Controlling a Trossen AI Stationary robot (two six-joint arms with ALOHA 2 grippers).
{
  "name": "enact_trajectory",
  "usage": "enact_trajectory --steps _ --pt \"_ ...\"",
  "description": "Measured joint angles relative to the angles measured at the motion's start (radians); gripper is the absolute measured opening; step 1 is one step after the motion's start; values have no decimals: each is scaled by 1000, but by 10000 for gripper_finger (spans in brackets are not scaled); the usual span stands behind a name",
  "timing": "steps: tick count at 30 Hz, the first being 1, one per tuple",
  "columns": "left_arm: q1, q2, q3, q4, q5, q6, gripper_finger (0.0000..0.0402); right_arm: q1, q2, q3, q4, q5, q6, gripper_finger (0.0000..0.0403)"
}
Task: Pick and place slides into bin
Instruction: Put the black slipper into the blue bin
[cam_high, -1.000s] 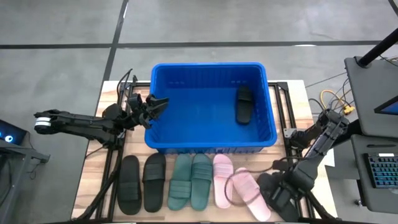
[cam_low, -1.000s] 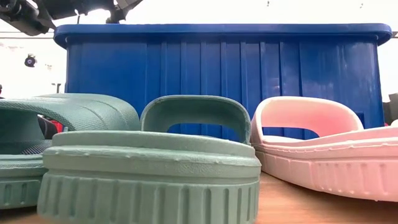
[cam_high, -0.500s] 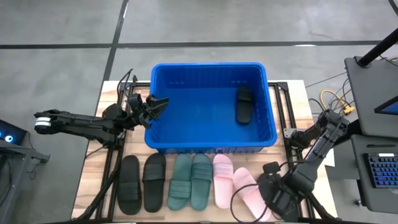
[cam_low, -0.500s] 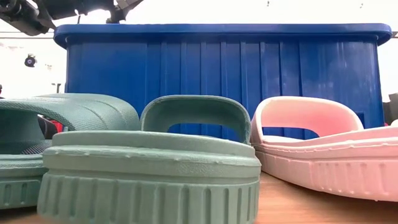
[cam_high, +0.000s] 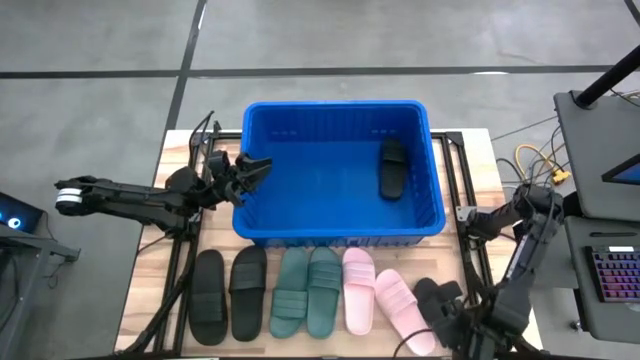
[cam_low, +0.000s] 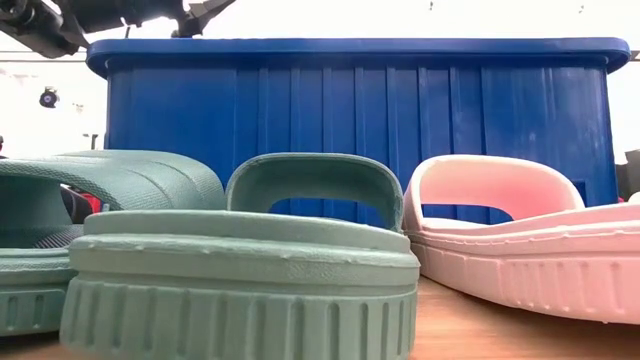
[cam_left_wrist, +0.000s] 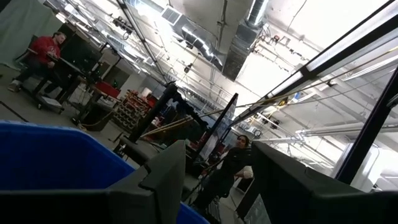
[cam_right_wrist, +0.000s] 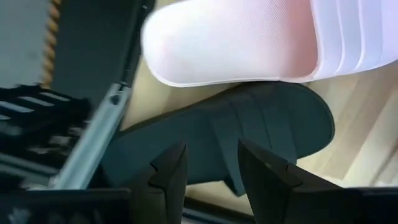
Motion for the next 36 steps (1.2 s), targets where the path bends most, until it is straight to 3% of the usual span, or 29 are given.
enact_trajectory --steps 13,25,32,36 --pt "0 26 0 3 0 -1 169 63 185 -3 -104 72 64 132" --pt "0 71 0 4 0 -26 169 131 195 -7 -119 117 75 132" --pt "0 88 0 17 0 -27 169 146 195 -11 -129 259 115 132" --pt "0 89 0 17 0 -27 169 147 195 -30 -131 236 120 132"
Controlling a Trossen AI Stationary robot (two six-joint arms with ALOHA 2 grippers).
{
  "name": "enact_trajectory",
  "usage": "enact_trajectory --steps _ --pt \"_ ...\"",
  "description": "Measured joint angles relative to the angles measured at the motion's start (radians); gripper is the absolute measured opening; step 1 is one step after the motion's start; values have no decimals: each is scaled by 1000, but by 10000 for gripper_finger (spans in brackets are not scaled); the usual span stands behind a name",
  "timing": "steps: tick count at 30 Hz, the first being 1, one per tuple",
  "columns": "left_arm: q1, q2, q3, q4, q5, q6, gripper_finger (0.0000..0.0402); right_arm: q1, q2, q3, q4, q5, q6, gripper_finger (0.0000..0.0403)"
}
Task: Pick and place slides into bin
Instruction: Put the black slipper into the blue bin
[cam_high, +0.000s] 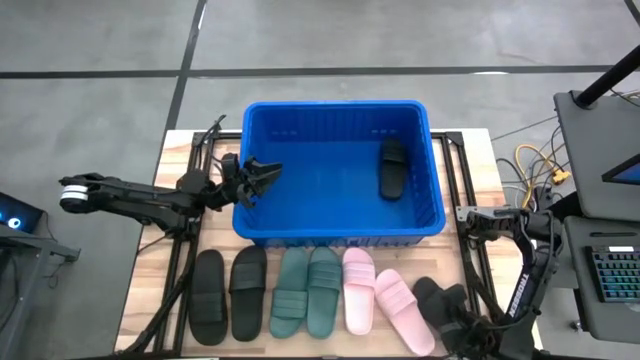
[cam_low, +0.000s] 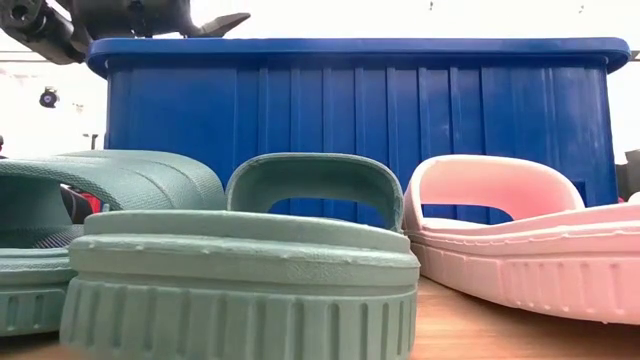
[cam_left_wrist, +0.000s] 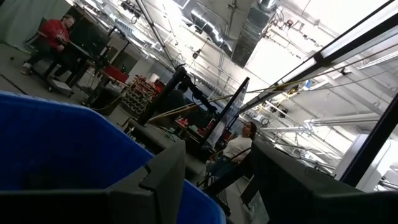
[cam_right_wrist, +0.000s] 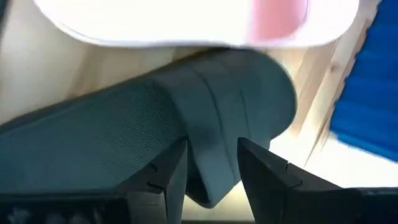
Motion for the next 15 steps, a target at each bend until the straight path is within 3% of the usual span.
enact_trajectory --steps 15 --pt "0 1 0 -2 0 0 169 25 14 -46 35 -16 55 132"
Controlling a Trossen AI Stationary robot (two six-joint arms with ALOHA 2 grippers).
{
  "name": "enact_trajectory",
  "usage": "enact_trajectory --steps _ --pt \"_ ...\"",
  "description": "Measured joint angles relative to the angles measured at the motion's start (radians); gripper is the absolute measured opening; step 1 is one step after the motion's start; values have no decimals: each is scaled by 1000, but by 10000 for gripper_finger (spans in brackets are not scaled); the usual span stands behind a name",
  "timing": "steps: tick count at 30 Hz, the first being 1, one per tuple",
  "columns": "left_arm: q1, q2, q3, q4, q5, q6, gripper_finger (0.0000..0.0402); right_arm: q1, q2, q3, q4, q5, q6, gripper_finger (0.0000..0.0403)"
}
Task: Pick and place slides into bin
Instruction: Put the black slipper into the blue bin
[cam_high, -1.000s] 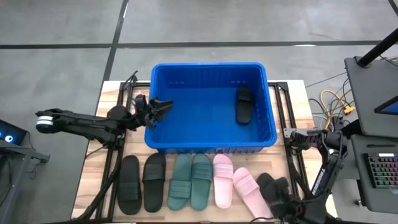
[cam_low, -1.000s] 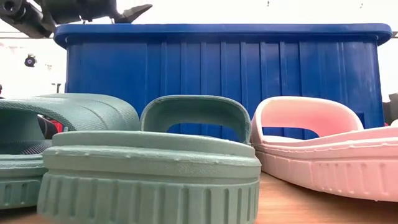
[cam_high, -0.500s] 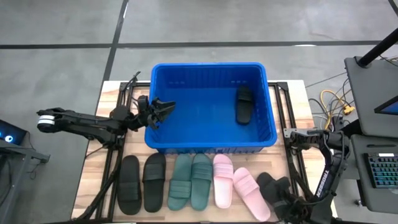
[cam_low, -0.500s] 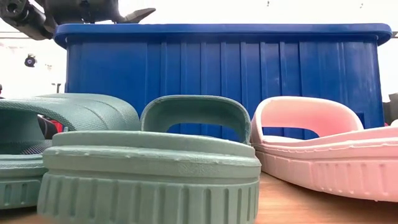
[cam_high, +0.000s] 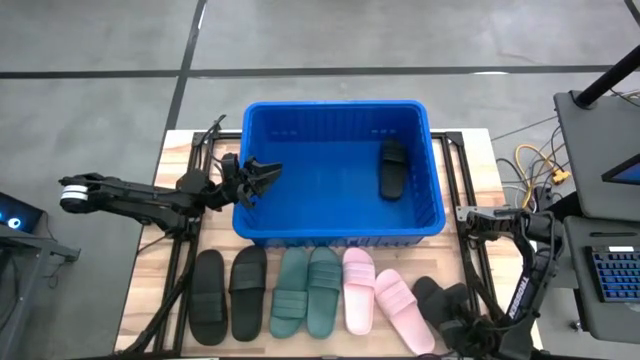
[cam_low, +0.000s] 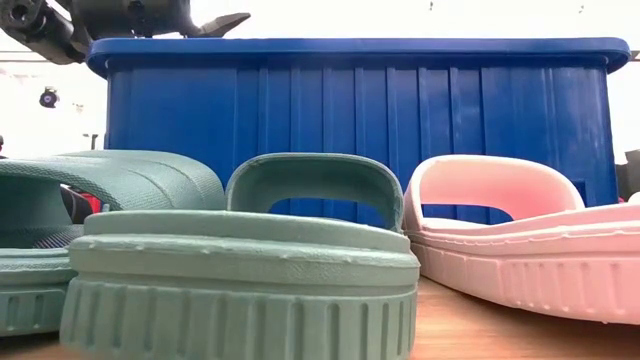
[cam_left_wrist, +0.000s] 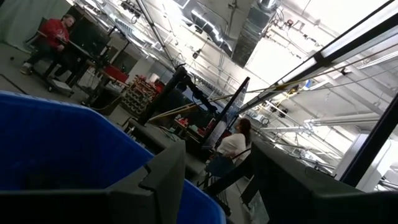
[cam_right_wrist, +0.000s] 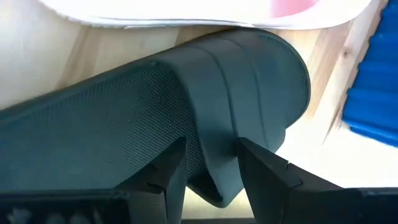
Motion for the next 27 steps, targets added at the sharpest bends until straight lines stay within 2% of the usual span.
enact_trajectory --steps 6,12,22,25,27 --pt "0 0 0 -1 0 0 169 0 0 0 1 17 74 131" --pt "0 0 0 0 0 -2 169 0 1 0 8 62 211 112" --pt "0 0 0 0 0 -3 169 0 1 -1 14 84 192 46" --pt "0 0 0 0 0 -2 169 0 1 -1 15 53 190 17" --pt "0 0 0 0 0 -2 169 -1 1 2 13 23 188 12"
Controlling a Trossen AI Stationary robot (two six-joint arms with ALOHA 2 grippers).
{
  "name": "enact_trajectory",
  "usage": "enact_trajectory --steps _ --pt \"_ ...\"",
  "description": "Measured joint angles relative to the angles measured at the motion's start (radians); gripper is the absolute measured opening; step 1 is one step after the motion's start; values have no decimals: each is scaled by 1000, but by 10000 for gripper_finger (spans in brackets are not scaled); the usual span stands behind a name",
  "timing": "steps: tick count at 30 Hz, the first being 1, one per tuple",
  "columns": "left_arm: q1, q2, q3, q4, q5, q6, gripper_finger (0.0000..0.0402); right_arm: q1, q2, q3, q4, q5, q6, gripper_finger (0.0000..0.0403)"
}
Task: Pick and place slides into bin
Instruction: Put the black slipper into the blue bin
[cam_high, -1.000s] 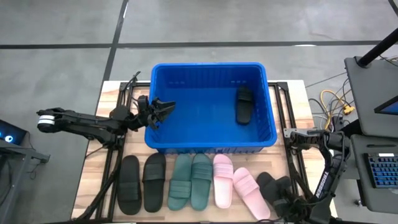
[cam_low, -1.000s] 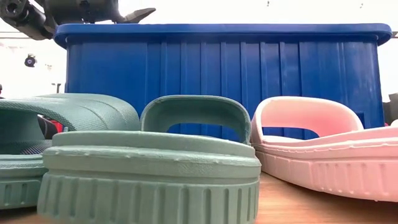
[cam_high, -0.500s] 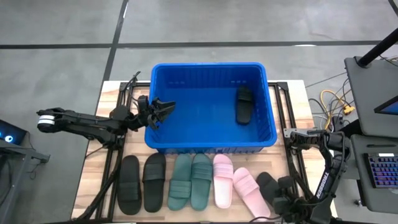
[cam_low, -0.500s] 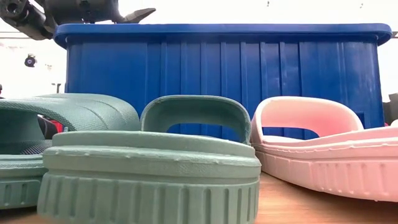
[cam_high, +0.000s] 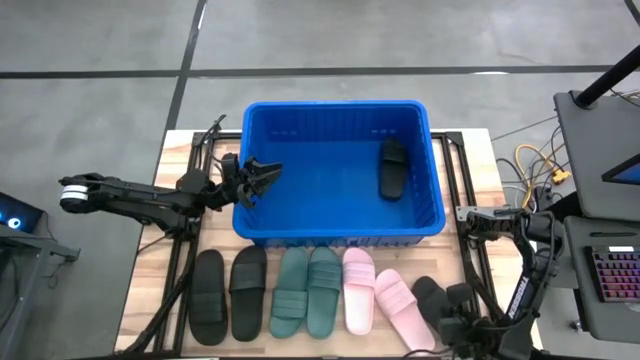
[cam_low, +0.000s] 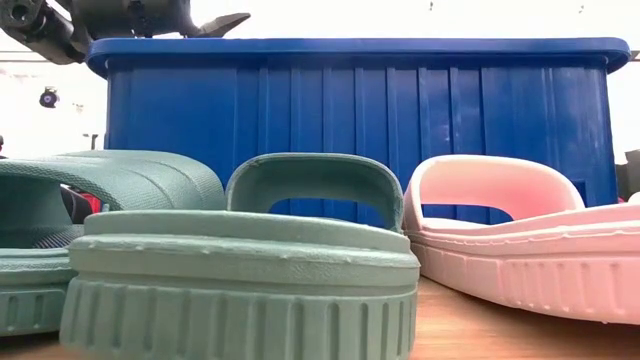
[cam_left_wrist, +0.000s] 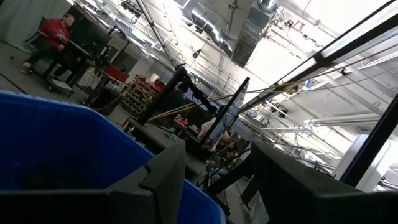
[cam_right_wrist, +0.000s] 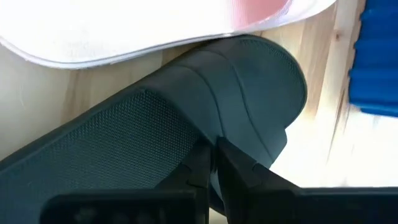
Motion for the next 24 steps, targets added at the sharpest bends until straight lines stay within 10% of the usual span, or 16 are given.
enact_trajectory --steps 24 --pt "0 0 0 0 0 1 169 0 -23 188 -277 29 146 9"
